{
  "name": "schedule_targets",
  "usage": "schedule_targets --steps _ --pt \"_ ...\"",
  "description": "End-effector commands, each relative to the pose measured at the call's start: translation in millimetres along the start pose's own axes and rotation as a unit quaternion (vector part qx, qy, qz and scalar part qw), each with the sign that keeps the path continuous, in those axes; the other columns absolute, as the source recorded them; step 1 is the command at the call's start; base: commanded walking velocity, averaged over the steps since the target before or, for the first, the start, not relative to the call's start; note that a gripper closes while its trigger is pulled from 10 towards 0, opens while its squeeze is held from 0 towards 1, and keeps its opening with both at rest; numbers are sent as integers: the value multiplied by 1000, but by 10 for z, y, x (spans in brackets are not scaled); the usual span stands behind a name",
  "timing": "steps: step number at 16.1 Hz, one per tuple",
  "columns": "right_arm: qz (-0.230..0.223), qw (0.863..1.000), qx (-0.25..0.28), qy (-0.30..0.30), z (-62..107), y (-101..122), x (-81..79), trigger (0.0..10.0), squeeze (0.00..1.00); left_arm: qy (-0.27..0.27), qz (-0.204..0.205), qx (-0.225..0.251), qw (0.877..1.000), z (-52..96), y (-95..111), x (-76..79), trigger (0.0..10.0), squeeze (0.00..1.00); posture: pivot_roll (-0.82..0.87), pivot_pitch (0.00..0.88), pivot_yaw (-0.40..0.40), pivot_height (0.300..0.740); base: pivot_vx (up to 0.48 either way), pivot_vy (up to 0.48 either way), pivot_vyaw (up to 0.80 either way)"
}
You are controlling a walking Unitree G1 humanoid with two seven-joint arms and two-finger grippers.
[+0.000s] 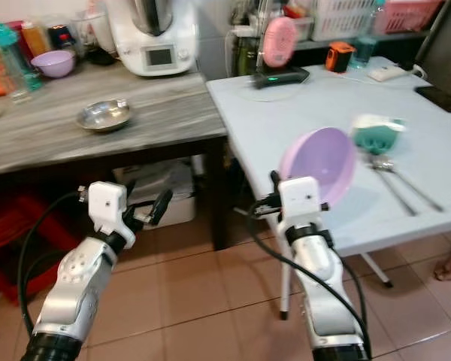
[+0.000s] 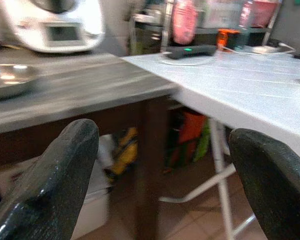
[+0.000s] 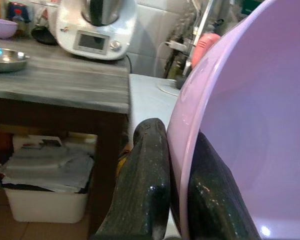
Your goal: Setting the table
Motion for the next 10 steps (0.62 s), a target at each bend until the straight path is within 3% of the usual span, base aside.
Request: schedule_targets --steps 1,4,6,10 --pt "-4 1000 21 18 -32 116 -123 10000 0 26 -12 -6 1000 43 -21 -157 10000 0 -37 24 20 740 0 476 800" --pt "-3 1000 22 19 -37 122 -121 10000 0 31 -14 -7 999 37 -25 -163 10000 0 -37 24 20 740 0 472 629" --pt "-3 1000 22 21 -32 117 -127 10000 0 32 -15 -8 999 38 -32 -160 10000 0 -33 19 20 740 0 476 0" --pt "1 999 23 28 -25 124 -155 10000 0 40 -16 0 999 31 4 -179 10000 0 -35 20 19 740 0 0 0"
Point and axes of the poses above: a point about 5 cm out from each wrist's last joint towards the gripper, its own z axis pointing back from the gripper into the wrist, its own y axis along the axis of the wrist's last joint, x = y × z, the point moved 6 cm from there along -z, pointing out of the wrist towards the gripper, and after that the axes turned 3 degrees about -z, right-handed, at the moved point
